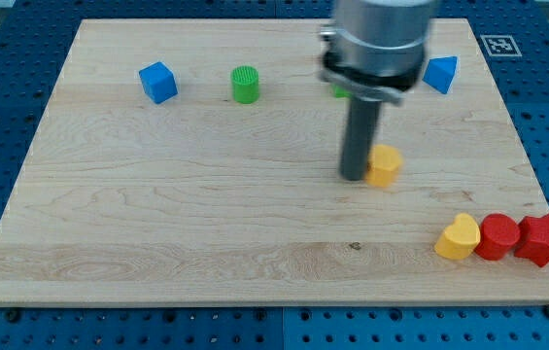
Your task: Place the hexagon on top of the heart
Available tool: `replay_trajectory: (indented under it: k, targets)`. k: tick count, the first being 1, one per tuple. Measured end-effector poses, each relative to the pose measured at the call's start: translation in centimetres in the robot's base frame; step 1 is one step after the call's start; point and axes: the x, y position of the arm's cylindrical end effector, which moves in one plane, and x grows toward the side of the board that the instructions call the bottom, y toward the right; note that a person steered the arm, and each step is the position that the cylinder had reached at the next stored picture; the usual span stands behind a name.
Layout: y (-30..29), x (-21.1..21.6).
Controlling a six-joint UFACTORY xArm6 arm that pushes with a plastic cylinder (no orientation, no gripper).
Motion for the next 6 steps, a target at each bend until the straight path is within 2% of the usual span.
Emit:
replay_trajectory:
  k: [2, 4, 5, 6]
  targets:
    - [-2.6, -3.3]
    - [9.0, 0.5]
    - [7.6, -1.3]
    - [3.2, -1.0]
